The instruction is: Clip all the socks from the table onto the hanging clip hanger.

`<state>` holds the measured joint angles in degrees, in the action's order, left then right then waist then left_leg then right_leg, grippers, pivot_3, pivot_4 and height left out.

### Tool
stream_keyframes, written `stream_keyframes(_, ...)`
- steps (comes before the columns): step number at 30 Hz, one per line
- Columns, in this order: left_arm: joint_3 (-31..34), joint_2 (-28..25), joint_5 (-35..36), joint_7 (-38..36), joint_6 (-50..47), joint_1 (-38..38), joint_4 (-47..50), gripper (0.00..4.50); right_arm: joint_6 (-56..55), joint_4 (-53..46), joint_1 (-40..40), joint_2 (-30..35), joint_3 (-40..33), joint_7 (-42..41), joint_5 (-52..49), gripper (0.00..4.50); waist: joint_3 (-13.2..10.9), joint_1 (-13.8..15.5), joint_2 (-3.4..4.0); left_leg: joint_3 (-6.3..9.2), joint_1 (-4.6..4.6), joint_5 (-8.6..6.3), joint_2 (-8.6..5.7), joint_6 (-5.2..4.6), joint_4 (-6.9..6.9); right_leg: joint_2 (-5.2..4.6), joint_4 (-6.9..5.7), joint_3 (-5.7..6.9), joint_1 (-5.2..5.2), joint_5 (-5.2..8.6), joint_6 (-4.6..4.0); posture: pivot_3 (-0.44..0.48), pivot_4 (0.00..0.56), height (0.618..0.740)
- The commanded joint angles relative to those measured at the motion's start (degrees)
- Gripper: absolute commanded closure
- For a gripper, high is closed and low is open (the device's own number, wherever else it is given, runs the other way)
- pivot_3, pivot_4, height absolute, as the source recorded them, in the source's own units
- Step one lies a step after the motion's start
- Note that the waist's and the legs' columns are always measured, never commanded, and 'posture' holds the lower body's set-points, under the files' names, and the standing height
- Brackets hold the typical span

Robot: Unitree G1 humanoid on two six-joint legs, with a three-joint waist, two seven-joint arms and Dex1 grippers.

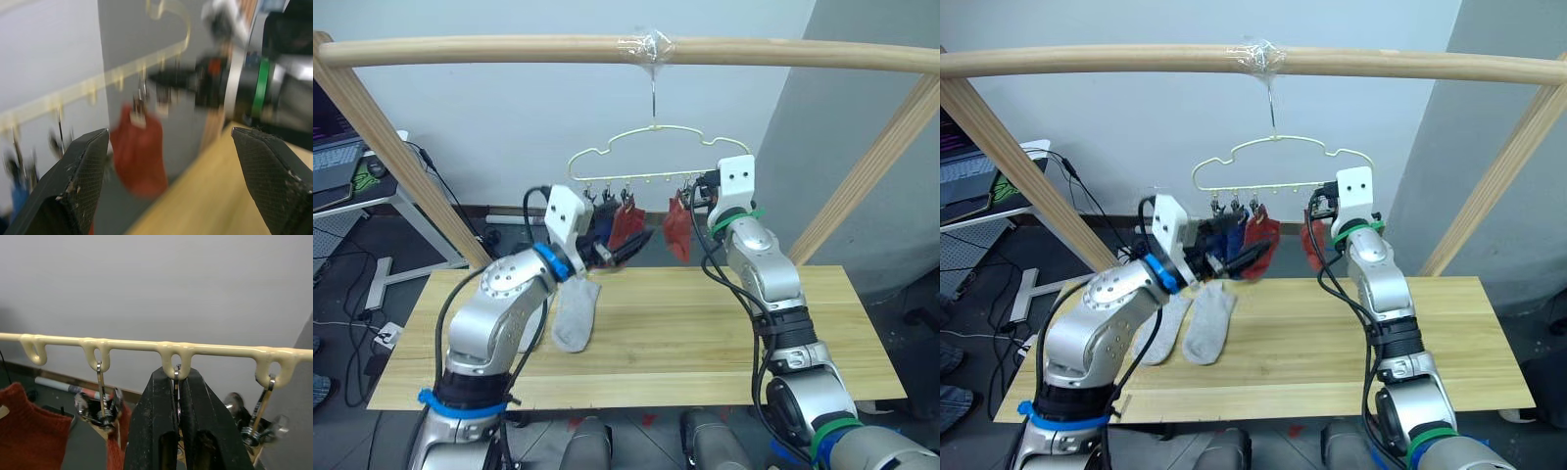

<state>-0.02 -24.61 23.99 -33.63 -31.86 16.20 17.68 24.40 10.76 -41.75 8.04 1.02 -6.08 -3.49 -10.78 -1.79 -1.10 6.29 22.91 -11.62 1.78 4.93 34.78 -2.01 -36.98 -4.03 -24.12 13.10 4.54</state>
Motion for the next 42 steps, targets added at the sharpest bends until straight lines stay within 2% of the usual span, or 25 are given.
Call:
stream_keyframes(1,-0.14,-1.82,-6.92,3.35,4.42,-4.67,-4.86,0.37,3.56,-2.79,-0.66,1.81,-0.23,-2.93,-0.67,4.48,0.00,0.01,0.00,0.00,-0.02,0.00,0.00,0.00,0.00,0.00,-0.01,0.00,0.00,0.01,-0.01,0.090,0.170,0.740)
stream_keyframes(3,-0.22,-2.25,-9.39,4.34,6.06,-6.39,-7.38,0.37,4.51,-3.60,-0.60,2.07,-0.71,-3.46,-1.20,4.48,0.00,0.02,0.00,0.00,-0.02,0.00,0.00,0.00,0.01,0.00,-0.02,0.00,0.00,0.02,-0.02,0.090,0.170,0.740)
stream_keyframes(5,0.73,-1.57,-10.13,5.21,7.41,-7.29,-9.47,0.01,5.40,-4.30,-0.56,2.33,-1.08,-3.75,-1.48,4.50,-0.03,0.24,-0.01,0.01,0.00,0.00,0.00,0.00,0.03,0.00,-0.01,0.01,0.00,0.02,-0.02,0.084,0.177,0.740)
stream_keyframes(9,0.72,1.05,-12.88,8.80,9.07,-9.63,-18.68,0.01,8.17,-6.67,-0.14,3.47,-1.54,-4.64,-1.89,4.50,-0.05,0.34,0.02,-0.02,0.01,0.00,0.00,0.00,0.02,-0.03,0.04,0.00,0.01,0.02,-0.02,0.079,0.180,0.740)
stream_keyframes(18,-0.75,8.39,-18.62,15.93,13.71,-0.29,-37.19,0.01,10.73,-8.34,0.29,4.08,-1.35,-4.71,-2.40,4.50,-0.06,0.42,0.01,0.03,0.00,0.00,-0.01,0.00,0.05,-0.03,0.02,0.06,0.03,0.00,0.01,0.060,0.179,0.740)
stream_keyframes(26,0.26,10.87,-20.03,18.49,16.61,3.75,-47.70,0.01,12.65,-10.29,0.97,5.23,-1.78,-4.81,-2.27,4.50,-0.06,0.03,0.01,0.03,0.02,0.00,-0.01,0.00,-0.10,-0.03,0.04,0.07,-0.02,-0.13,0.25,0.039,0.176,0.740)
stream_keyframes(29,0.12,10.80,-20.34,18.00,17.03,4.47,-51.45,0.56,13.67,-11.61,1.33,5.20,-1.63,-4.83,-2.27,4.50,-0.06,0.10,0.01,0.03,0.02,0.00,-0.01,0.00,-0.08,-0.03,0.04,0.08,0.00,-0.13,0.26,0.039,0.176,0.740)
stream_keyframes(36,-0.61,11.24,-20.90,16.39,16.64,3.66,-50.94,2.64,15.48,-12.31,1.18,4.71,-2.61,-4.92,-3.29,4.50,-0.06,0.08,0.01,0.03,-0.01,0.00,-0.01,0.01,-0.05,-0.03,0.03,0.07,0.02,0.00,0.02,0.039,0.176,0.740)
stream_keyframes(41,-2.58,11.48,-22.00,14.80,18.95,0.00,-44.24,3.94,22.55,-13.83,-0.38,3.51,-6.91,-4.69,-7.97,4.50,-0.06,0.10,0.01,0.03,0.00,0.00,-0.01,0.01,-0.07,-0.03,0.04,0.06,0.02,0.00,0.03,0.039,0.176,0.740)
stream_keyframes(42,-3.18,11.72,-21.59,13.84,18.63,-1.31,-41.77,4.22,24.43,-14.02,-0.98,3.08,-8.19,-4.36,-9.15,4.50,-0.05,0.14,0.02,0.03,0.01,0.00,-0.01,0.01,-0.08,-0.04,0.04,0.06,0.02,0.00,0.02,0.021,0.160,0.740)
